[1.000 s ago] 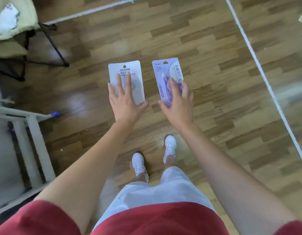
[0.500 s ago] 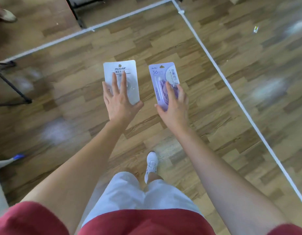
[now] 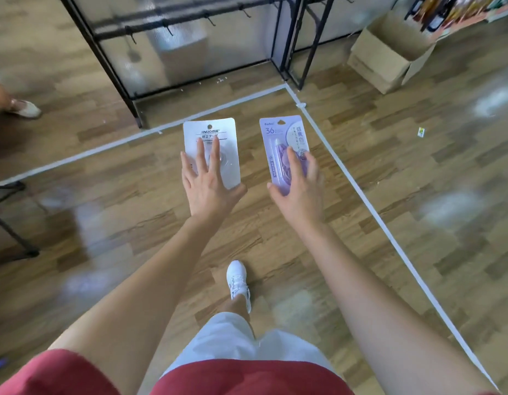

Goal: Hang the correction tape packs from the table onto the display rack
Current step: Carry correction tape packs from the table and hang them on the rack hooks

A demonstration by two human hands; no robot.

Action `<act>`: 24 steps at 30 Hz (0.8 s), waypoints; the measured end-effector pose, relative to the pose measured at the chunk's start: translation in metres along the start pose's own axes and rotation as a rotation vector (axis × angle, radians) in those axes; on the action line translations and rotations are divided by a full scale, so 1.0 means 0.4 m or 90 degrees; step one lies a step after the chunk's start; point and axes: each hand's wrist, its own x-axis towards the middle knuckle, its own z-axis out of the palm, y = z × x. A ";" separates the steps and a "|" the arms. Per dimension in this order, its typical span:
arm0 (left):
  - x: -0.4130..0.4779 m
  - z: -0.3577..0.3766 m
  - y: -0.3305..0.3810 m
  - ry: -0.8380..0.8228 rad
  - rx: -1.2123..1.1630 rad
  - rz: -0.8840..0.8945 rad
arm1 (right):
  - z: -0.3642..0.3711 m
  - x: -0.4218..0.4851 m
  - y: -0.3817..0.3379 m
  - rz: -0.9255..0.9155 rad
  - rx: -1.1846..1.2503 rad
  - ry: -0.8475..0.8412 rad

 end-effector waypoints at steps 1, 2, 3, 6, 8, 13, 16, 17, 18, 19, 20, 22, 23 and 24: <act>0.054 -0.006 0.013 0.008 -0.003 0.001 | 0.001 0.056 -0.006 -0.005 0.002 0.005; 0.109 -0.014 0.027 0.019 -0.005 0.004 | 0.002 0.112 -0.014 -0.011 0.004 0.009; 0.163 -0.023 0.041 0.029 -0.006 0.006 | 0.002 0.171 -0.022 -0.018 0.008 0.014; 0.322 -0.052 0.078 0.055 -0.006 0.007 | 0.001 0.338 -0.048 -0.035 0.016 0.036; 0.425 -0.070 0.101 0.078 -0.008 0.006 | 0.001 0.445 -0.070 -0.054 0.022 0.049; 0.693 -0.104 0.163 0.144 -0.015 0.004 | 0.018 0.737 -0.111 -0.121 0.041 0.082; 0.859 -0.118 0.206 0.181 -0.023 -0.003 | 0.024 0.925 -0.129 -0.151 0.060 0.108; 0.913 -0.123 0.222 0.191 -0.026 -0.013 | 0.024 0.985 -0.134 -0.163 0.064 0.113; 0.963 -0.129 0.239 0.198 -0.029 -0.021 | 0.022 1.042 -0.138 -0.176 0.067 0.114; 1.012 -0.136 0.256 0.208 -0.032 -0.024 | 0.019 1.098 -0.144 -0.190 0.068 0.114; 1.061 -0.143 0.273 0.220 -0.034 -0.022 | 0.016 1.155 -0.152 -0.202 0.066 0.116; 1.155 -0.161 0.305 0.245 -0.036 -0.019 | 0.010 1.262 -0.169 -0.212 0.061 0.125; 1.199 -0.171 0.319 0.256 -0.034 -0.018 | 0.007 1.310 -0.179 -0.215 0.064 0.133; 1.243 -0.182 0.331 0.269 -0.031 -0.014 | 0.005 1.357 -0.190 -0.223 0.071 0.142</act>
